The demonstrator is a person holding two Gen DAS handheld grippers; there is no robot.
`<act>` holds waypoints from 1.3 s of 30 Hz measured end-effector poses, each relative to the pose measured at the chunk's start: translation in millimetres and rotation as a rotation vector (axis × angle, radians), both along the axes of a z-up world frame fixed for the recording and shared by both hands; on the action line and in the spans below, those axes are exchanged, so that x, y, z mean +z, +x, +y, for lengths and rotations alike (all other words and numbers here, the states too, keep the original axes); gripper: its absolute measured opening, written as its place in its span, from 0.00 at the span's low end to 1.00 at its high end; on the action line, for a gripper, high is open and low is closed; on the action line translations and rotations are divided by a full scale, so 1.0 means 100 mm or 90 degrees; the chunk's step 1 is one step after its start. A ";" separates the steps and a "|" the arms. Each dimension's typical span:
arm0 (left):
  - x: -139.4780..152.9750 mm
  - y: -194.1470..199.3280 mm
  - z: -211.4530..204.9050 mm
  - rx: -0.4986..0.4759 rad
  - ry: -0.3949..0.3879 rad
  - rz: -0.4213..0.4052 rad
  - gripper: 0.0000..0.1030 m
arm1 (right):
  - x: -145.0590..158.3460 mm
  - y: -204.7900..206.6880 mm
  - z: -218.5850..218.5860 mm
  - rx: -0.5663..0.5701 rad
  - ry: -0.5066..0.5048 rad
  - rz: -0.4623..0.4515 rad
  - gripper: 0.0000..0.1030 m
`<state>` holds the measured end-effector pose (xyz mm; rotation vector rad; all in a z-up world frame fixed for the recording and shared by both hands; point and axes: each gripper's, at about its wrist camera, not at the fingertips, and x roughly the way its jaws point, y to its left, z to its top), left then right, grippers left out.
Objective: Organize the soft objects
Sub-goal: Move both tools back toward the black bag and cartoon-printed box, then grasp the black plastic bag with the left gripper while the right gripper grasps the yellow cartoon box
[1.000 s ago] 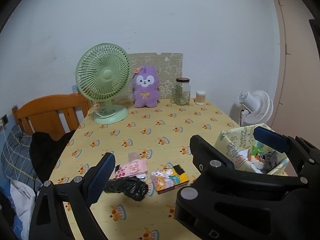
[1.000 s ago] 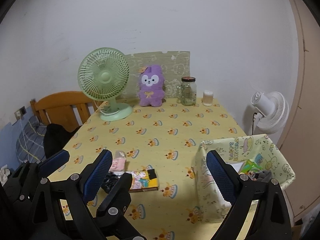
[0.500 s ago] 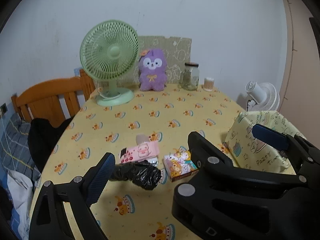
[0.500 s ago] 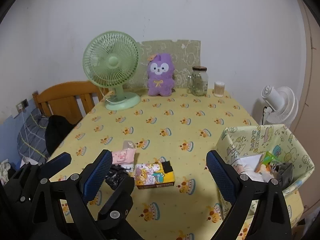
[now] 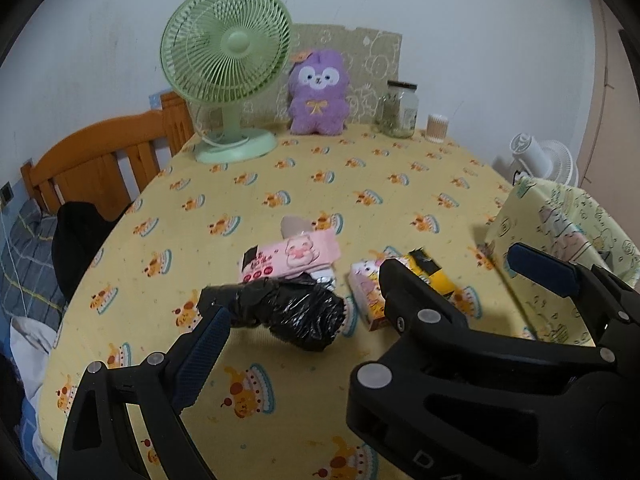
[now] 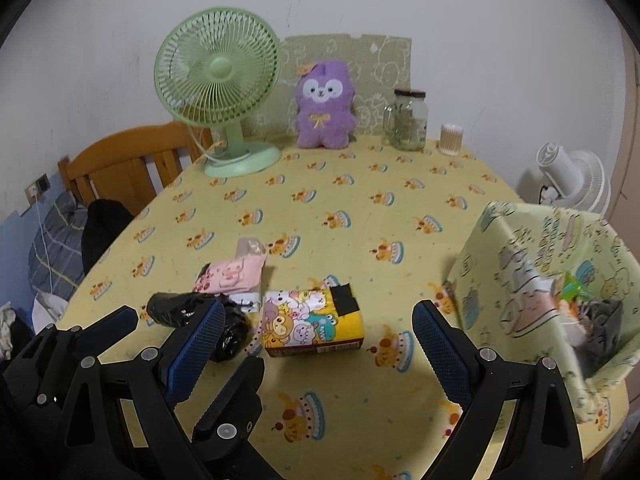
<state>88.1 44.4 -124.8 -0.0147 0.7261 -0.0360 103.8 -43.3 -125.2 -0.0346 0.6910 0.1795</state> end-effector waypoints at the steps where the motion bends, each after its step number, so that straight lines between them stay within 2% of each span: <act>1: -0.02 0.02 0.00 0.001 0.003 0.004 0.93 | -0.02 0.01 0.00 0.000 0.001 0.003 0.94; 13: -0.32 0.21 0.09 0.014 0.017 0.064 0.91 | -0.37 0.26 0.06 0.001 -0.008 0.052 0.93; 19: -0.43 0.28 0.15 0.030 0.021 0.097 0.87 | -0.51 0.36 0.12 0.005 -0.021 0.079 0.90; 22: -0.44 0.29 0.17 0.032 0.014 0.099 0.88 | -0.56 0.43 0.11 0.007 -0.011 0.107 0.85; 24: -0.44 0.29 0.16 0.032 0.016 0.099 0.88 | -0.57 0.44 0.10 0.002 -0.014 0.110 0.78; 27: -0.44 0.29 0.16 0.030 0.016 0.100 0.88 | -0.56 0.44 0.11 0.003 -0.015 0.109 0.75; 33: -0.39 0.28 0.15 0.025 0.020 0.101 0.86 | -0.50 0.39 0.09 -0.002 -0.014 0.093 0.73; 39: -0.21 0.23 0.12 0.034 0.020 0.063 0.86 | -0.31 0.32 0.06 -0.006 0.003 0.069 0.73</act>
